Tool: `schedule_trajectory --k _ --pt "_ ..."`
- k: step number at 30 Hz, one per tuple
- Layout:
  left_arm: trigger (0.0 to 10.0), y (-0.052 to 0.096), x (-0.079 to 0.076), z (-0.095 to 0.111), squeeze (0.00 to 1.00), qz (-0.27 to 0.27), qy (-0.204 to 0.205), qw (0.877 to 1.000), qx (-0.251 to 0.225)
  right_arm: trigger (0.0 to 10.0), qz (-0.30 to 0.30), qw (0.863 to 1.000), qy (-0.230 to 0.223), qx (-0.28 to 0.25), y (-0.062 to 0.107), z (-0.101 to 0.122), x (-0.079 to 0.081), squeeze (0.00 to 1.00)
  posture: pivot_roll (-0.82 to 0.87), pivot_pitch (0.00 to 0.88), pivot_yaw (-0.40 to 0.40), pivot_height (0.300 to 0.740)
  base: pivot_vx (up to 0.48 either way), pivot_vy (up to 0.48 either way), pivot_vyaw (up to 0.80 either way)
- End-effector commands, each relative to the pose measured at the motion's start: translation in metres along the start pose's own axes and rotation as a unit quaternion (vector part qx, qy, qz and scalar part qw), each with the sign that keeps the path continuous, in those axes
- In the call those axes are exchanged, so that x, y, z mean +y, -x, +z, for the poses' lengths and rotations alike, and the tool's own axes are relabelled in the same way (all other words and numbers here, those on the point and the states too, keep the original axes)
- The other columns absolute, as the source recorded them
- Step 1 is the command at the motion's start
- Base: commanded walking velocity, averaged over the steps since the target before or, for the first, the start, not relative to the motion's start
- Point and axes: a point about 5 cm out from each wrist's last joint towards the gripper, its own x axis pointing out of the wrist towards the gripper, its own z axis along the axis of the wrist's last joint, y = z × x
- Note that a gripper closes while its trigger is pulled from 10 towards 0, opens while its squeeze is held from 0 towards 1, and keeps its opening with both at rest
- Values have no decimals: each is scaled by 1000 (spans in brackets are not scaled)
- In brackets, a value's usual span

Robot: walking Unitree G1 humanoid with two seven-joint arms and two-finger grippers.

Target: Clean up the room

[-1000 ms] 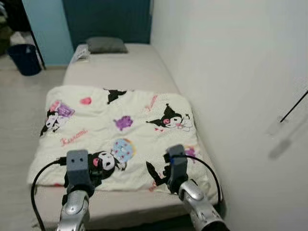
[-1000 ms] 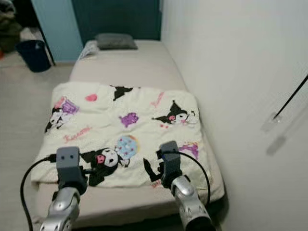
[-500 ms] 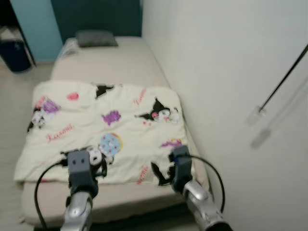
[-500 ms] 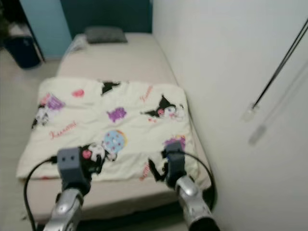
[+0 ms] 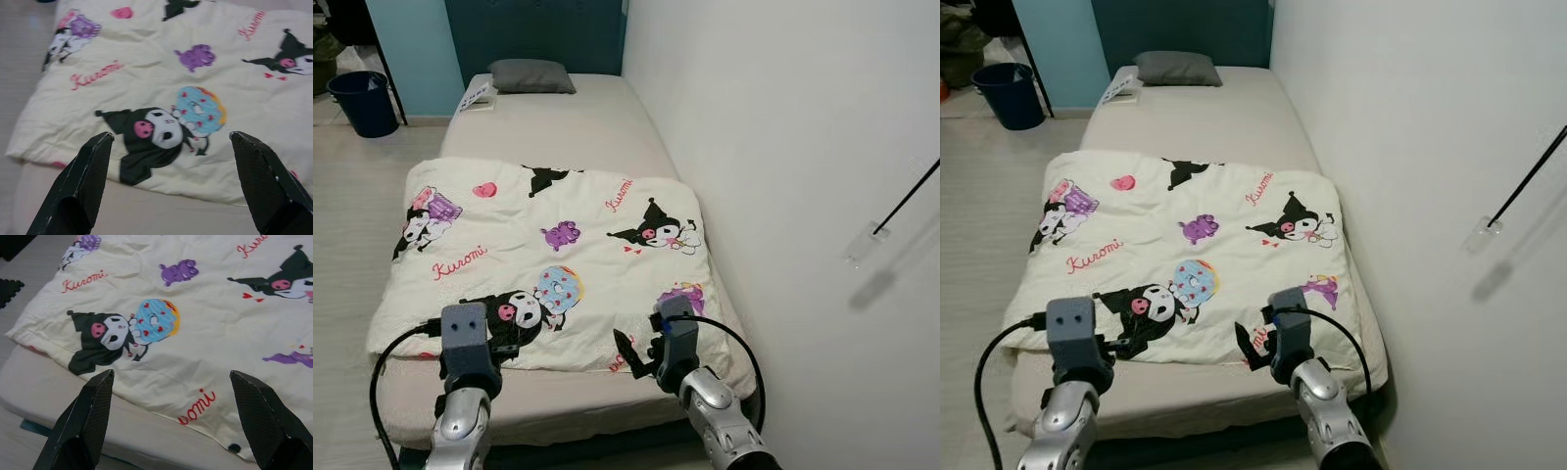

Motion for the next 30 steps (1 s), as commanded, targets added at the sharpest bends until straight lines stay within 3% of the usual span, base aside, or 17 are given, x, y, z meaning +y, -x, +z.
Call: schedule_trajectory --k 1,15,30 --pt "10000 4 -2 -10 0 -6 -7 1000 21 10000 -2 1000 -8 8 4 -7 0 0 -39 139 -63 740 0 0 0" --pt "10000 7 0 -14 0 -12 -13 999 28 10000 0 1000 -8 11 4 -8 2 0 -27 123 -59 740 0 0 0" --pt "10000 8 -3 -13 0 -18 -11 999 26 10000 2 1000 -10 8 3 -8 3 0 -23 125 -55 740 0 451 0"
